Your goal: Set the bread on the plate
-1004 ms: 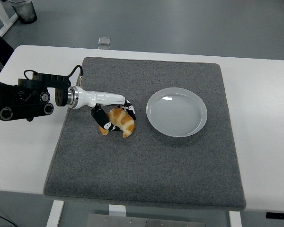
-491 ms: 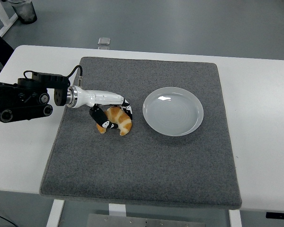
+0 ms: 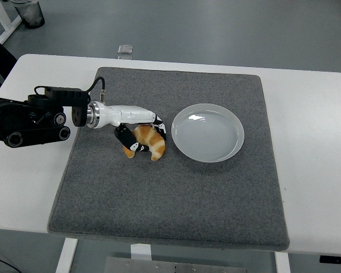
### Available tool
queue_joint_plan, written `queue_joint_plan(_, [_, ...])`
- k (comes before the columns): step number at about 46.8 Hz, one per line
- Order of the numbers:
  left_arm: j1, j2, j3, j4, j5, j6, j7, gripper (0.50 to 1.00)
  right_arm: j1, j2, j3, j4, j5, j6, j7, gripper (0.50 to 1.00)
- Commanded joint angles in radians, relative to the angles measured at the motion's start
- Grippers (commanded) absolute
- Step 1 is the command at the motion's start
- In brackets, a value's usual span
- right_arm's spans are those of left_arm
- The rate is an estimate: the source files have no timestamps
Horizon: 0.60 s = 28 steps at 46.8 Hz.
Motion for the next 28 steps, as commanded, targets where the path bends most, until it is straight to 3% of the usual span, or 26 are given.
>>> queue_joint_plan(1, [0.001, 0.0, 0.0, 0.0, 0.0, 0.0, 0.001, 0.5, 0.0, 0.0, 0.0, 0.0, 0.0, 0.0, 0.0, 0.952])
queue_joint_plan(16, [-0.02, 0.009, -0.015, -0.008, -0.008, -0.002, -0.002, 0.5, 0.0, 0.0, 0.0, 0.0, 0.0, 0.0, 0.0, 0.952])
queue_joint_plan(23, [-0.114, 0.06, -0.081, -0.011, -0.017, -0.024, -0.002, 0.5, 0.0, 0.0, 0.0, 0.0, 0.0, -0.002, 0.0, 0.954])
queue_joint_plan(28, [-0.207, 0.09, -0.133, -0.011, -0.021, -0.075, -0.002, 0.5, 0.0, 0.0, 0.0, 0.0, 0.0, 0.0, 0.0, 0.952])
